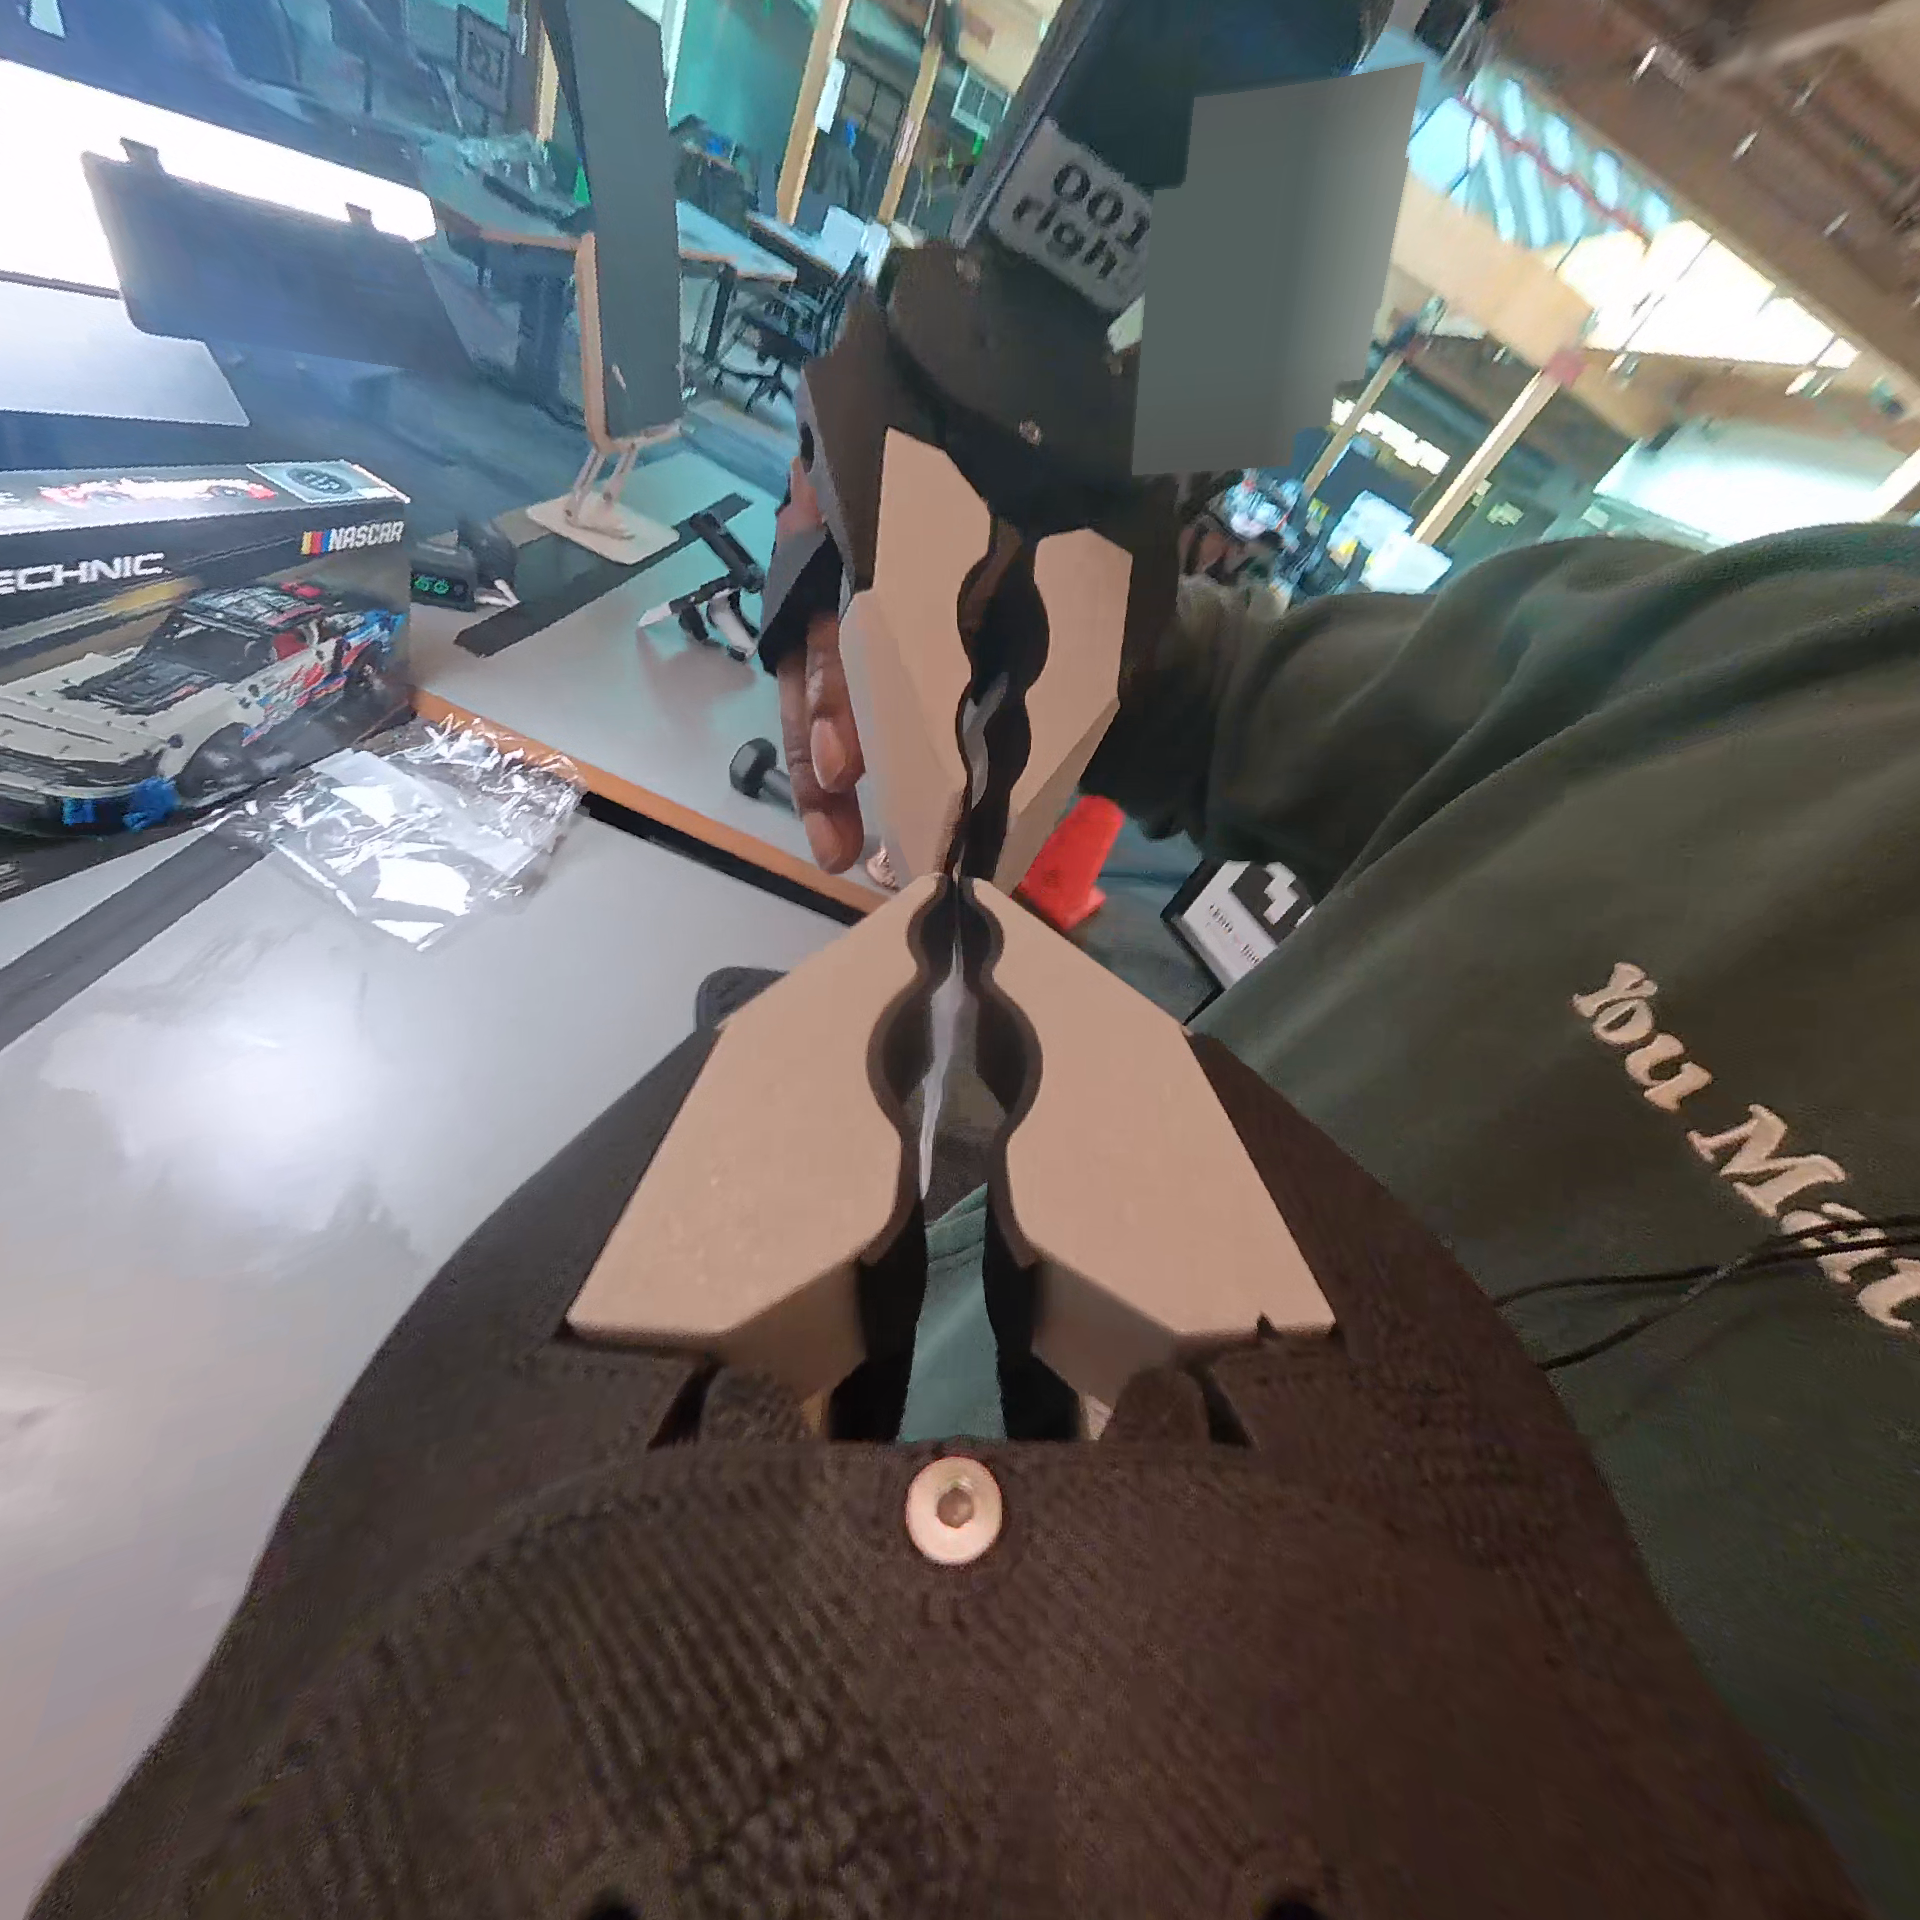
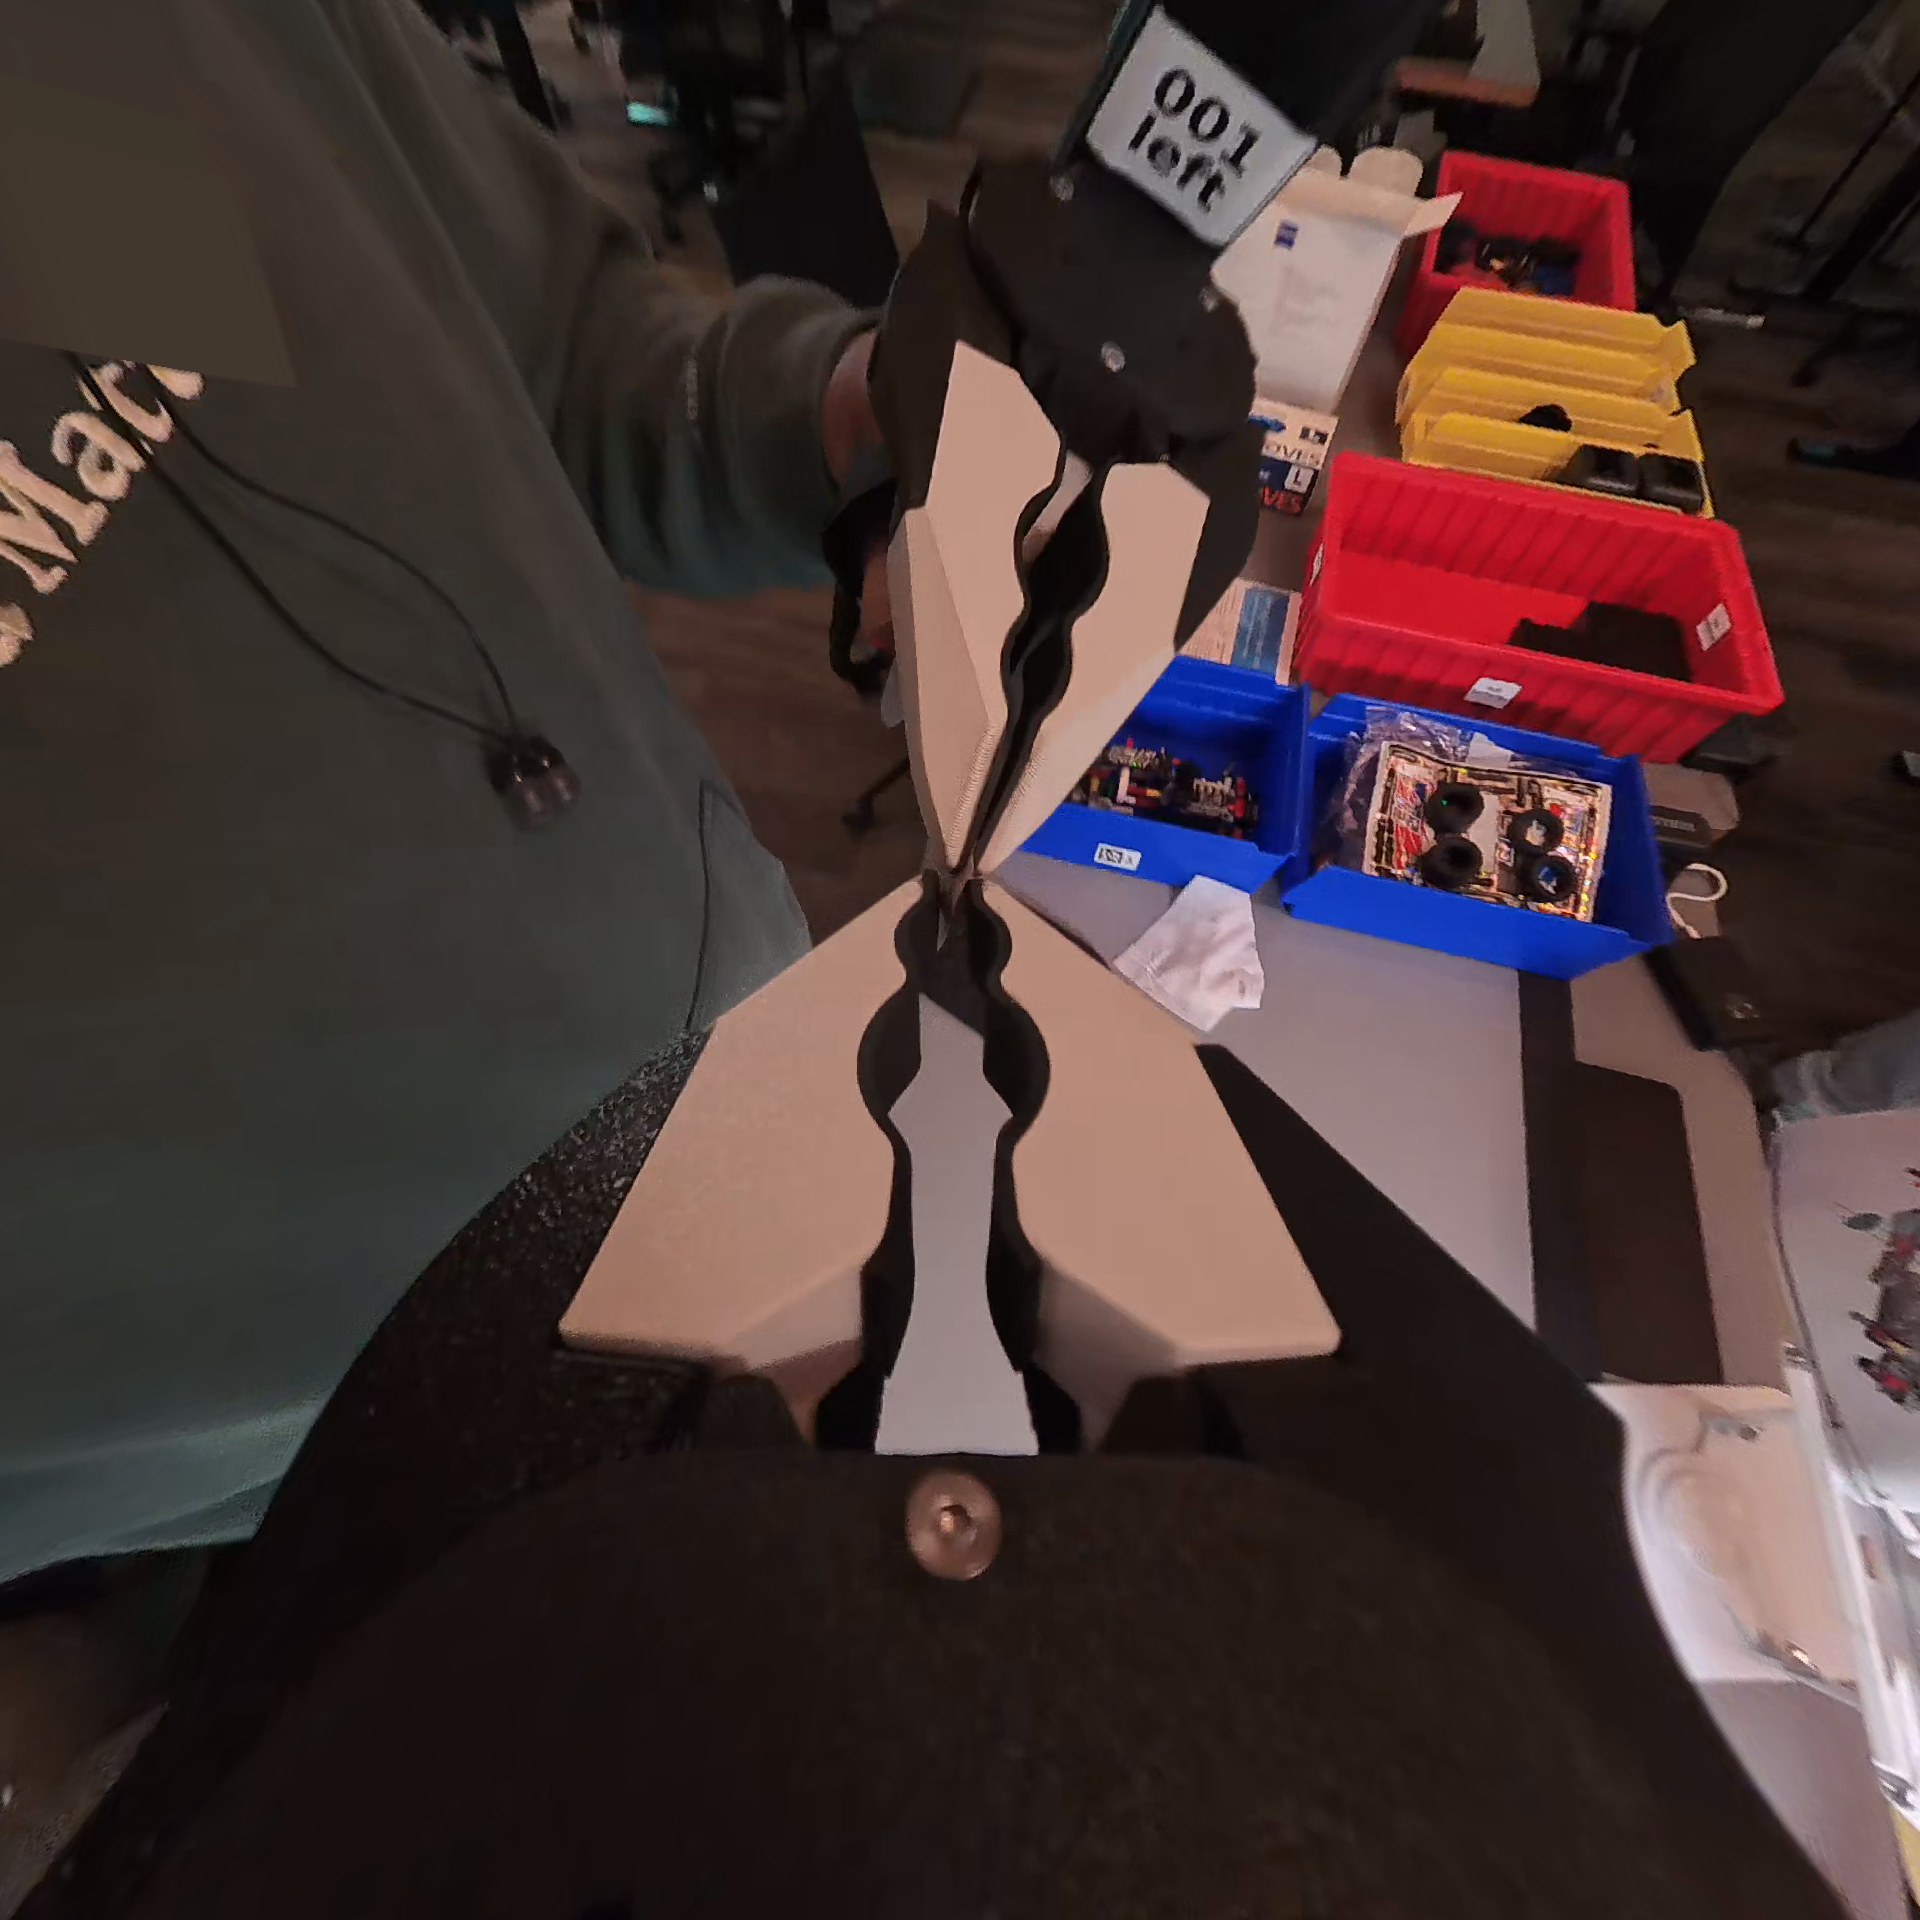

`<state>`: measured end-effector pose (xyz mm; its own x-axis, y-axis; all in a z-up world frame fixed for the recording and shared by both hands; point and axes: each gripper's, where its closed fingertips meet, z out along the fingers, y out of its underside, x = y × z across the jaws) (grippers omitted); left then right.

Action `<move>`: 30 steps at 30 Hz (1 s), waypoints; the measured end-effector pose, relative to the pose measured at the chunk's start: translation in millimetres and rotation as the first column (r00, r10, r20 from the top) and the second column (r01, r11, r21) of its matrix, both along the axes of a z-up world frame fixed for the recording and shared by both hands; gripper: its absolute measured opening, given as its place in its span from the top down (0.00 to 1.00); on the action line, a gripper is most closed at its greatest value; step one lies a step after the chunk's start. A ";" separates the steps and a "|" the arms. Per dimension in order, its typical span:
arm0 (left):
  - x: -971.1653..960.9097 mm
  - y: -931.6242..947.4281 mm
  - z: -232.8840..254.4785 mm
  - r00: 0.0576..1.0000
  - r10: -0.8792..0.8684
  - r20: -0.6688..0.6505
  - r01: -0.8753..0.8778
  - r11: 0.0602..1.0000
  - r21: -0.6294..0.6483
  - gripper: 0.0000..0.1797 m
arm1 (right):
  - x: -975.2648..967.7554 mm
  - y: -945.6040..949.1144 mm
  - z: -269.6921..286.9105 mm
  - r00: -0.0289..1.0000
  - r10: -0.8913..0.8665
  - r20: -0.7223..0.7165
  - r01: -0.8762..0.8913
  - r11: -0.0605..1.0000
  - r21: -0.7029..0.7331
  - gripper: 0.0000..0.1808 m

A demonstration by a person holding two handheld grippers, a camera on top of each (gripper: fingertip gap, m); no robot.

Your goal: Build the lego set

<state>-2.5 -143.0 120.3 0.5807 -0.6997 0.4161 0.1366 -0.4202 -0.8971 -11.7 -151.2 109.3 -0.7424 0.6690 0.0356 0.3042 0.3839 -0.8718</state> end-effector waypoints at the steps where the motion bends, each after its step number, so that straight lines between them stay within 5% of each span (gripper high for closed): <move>1: 0.7 -0.5 -0.8 1.000 -0.005 -0.031 0.005 1.000 0.001 1.00 | 0.8 -0.2 -0.7 1.000 0.005 0.005 -0.006 1.000 0.023 0.99; 8: 3.5 -2.8 -2.6 0.985 -0.037 -0.167 0.039 0.999 0.012 1.00 | 4.8 -1.2 -0.1 1.000 0.025 0.018 -0.026 0.997 0.069 1.00; 18: -0.7 -5.7 11.8 0.989 -0.026 -0.144 0.039 0.996 0.084 1.00 | 10.8 -0.1 16.2 0.999 0.037 0.024 -0.030 0.969 -0.247 1.00; 30: 7.6 0.4 3.8 0.985 -0.048 -0.163 0.057 0.997 0.049 1.00 | 10.8 0.6 10.3 0.998 0.027 0.048 -0.015 0.972 -0.233 1.00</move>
<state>5.1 -142.6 124.1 0.5992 -0.7497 0.2809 -0.0331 -0.3737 -0.9270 -0.9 -150.7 119.6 -0.7531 0.6388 -0.1574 0.3443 0.1789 -0.9216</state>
